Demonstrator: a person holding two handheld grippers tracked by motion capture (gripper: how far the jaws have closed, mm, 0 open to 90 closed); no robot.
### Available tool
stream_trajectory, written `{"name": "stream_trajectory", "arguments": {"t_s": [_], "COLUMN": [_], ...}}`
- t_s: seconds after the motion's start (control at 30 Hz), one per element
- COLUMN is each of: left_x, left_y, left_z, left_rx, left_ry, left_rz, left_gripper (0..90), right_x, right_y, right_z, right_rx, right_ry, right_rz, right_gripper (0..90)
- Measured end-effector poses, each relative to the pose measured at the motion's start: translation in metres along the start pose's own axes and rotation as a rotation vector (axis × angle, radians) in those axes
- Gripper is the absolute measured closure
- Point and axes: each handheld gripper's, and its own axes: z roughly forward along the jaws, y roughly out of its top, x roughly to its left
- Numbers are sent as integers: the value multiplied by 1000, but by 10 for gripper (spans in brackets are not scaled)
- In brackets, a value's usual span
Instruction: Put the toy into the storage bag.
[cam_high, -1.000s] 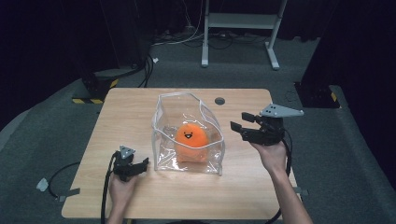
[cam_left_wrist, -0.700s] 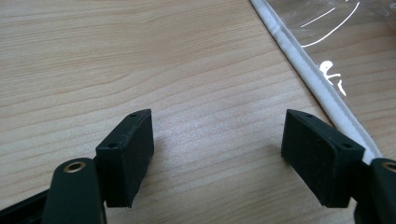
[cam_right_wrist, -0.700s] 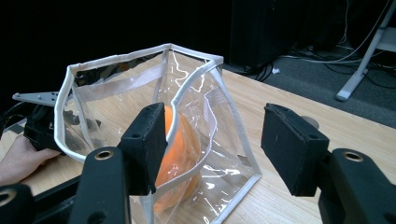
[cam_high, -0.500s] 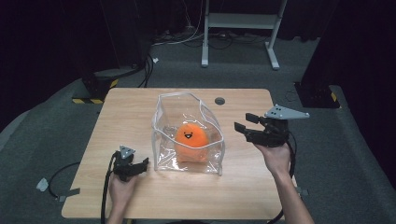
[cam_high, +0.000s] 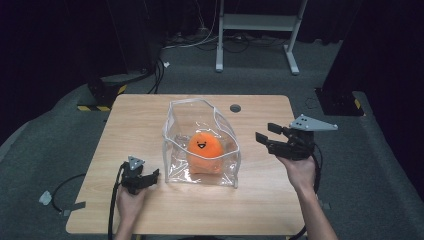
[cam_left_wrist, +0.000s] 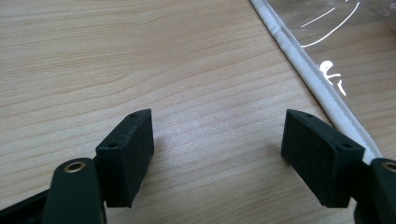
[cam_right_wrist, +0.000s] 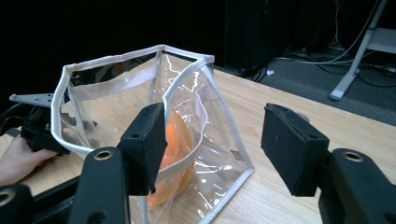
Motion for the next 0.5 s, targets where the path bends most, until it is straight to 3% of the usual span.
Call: {"name": "stream_trajectory", "arguments": {"t_s": [0.5], "left_x": [0], "left_y": [0], "left_z": [0], "left_rx": [-1], "left_ry": [0], "left_rz": [-1], "left_gripper": [253], "right_x": [-2], "right_y": [-11], "right_z": [-7], "right_rx": [3], "right_ry": [-9], "right_rz": [2], "right_gripper": [393]}}
